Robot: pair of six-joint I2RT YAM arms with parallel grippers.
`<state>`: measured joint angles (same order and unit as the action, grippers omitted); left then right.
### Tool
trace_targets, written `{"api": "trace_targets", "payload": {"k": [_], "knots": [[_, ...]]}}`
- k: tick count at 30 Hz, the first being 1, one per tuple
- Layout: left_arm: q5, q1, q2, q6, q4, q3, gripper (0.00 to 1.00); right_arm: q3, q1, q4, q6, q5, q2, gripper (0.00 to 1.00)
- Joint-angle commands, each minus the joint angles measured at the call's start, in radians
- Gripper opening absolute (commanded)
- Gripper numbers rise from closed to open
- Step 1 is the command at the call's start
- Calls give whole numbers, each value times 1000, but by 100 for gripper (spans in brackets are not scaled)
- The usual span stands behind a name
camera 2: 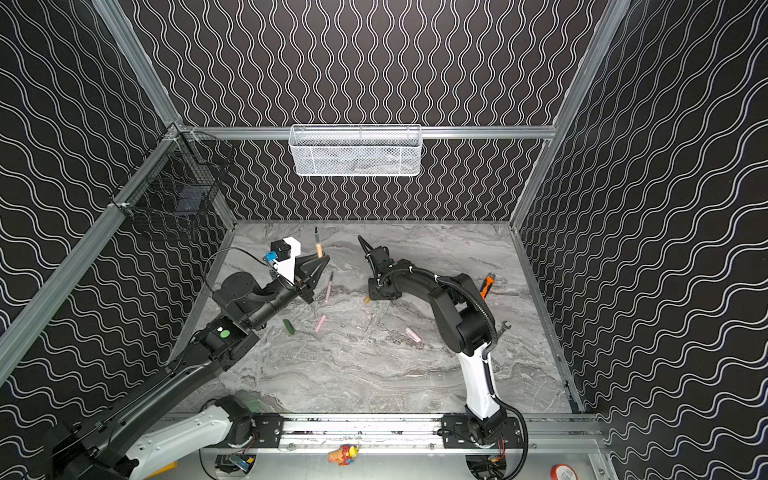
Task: Insert the pens into the pen caps
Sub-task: 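Move the right gripper over the tan pen cap on the table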
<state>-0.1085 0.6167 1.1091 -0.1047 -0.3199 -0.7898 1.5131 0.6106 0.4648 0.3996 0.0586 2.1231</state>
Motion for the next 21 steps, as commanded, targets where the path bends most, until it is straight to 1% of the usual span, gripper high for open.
{"api": "trace_targets", "payload": {"k": [1,6,9,16,21], "knots": [[8,2,0,3,-34,-2,0,25,1,52,-4,-17,27,47],[1,4,5,-1,-31,-6,0,51,0,58,-12,-12,36,47],[3,4,2,1,-26,-7,0,50,-2,46,-5,-14,13,47],[10,5,0,2,-30,-3,0,35,-3,18,55,-66,-42,41],[6,5,2,-1,-30,-4,0,26,-3,6,103,-114,-35,36]]}}
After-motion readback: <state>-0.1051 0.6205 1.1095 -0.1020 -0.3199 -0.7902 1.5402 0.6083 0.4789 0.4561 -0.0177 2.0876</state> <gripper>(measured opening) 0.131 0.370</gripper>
